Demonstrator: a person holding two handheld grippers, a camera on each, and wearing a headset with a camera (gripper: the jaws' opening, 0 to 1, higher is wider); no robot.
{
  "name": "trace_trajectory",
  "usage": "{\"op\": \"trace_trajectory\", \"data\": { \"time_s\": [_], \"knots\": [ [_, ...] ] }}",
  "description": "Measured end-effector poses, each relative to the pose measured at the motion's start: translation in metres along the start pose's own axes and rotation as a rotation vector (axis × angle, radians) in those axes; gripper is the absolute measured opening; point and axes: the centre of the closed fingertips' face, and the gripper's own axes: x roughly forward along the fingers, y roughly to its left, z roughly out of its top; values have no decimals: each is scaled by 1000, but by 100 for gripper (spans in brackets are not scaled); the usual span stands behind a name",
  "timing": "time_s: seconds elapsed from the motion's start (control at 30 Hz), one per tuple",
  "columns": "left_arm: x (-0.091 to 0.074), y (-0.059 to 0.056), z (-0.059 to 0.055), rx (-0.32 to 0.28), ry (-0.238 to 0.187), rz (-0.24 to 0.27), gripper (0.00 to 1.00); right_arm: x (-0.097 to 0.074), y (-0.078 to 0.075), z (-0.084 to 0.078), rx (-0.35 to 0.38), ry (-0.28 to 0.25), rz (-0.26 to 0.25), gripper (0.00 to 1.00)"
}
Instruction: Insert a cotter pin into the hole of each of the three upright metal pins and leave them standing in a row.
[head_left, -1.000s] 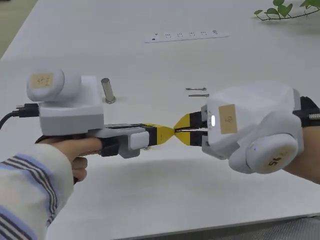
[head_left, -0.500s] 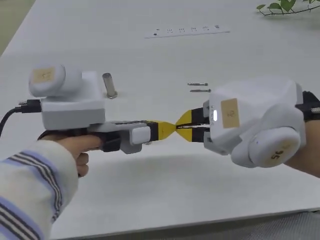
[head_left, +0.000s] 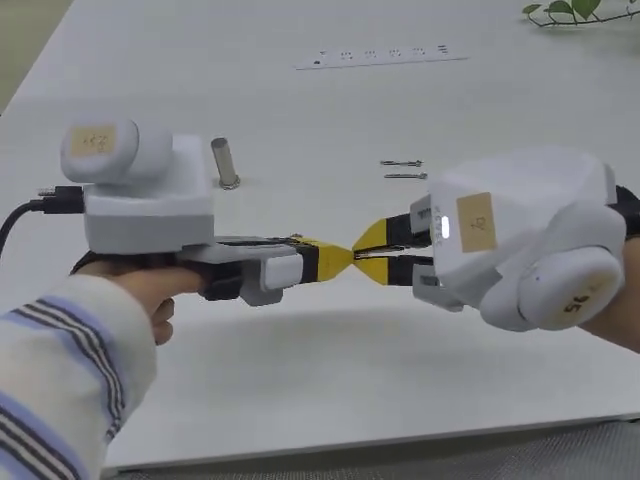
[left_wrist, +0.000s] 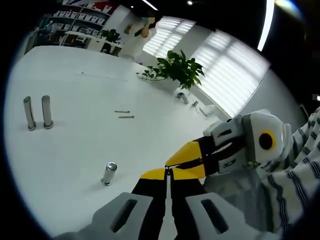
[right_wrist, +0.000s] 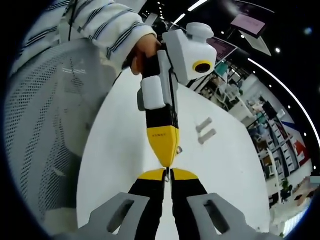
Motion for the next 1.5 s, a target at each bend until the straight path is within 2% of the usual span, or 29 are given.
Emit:
{"op": "trace_trajectory", "data": {
  "time_s": [0.13,0.2,0.23,0.3,0.37,0.47,0.57,0.63,0.7,0.77,0.8,1.0,1.03,1.1,1.5],
  "knots": [
    [-1,-2,-1,28,5,-5,0,-2,-3,0,37,-14,0,13],
    [-2,-3,-3,75,16,-18,0,-3,-2,-3,91,-21,28,13],
    [-2,-5,-3,140,18,-32,0,-4,-1,-4,128,-30,42,13],
    [-5,-12,-3,220,20,-54,0,-6,1,-2,214,-73,72,13],
    [-6,-15,-2,256,19,-68,0,-8,2,-2,245,-89,91,13],
    [-9,-18,-1,345,19,-82,0,-10,5,-4,278,-109,131,13],
    [-10,-25,0,516,3,-124,0,-12,10,-4,273,-122,164,12],
    [-10,-26,-5,536,29,-126,0,-13,14,-3,284,-134,183,11],
    [-10,-23,-12,588,75,-124,0,-14,18,-1,290,-145,199,11],
    [-9,-26,-17,590,78,-144,0,-15,22,-1,288,-144,212,11],
    [-9,-27,-18,589,75,-150,0,-15,28,-1,268,-136,239,10],
    [-7,-28,-26,615,106,-168,0,-13,40,-3,254,-139,271,6],
    [-7,-28,-27,613,110,-168,0,-13,42,-5,241,-126,280,5],
    [-8,-28,-29,598,119,-175,0,-13,45,-3,235,-133,287,5],
    [-13,-25,-47,660,197,-186,0,-17,51,3,317,-171,347,4]
  ]
}}
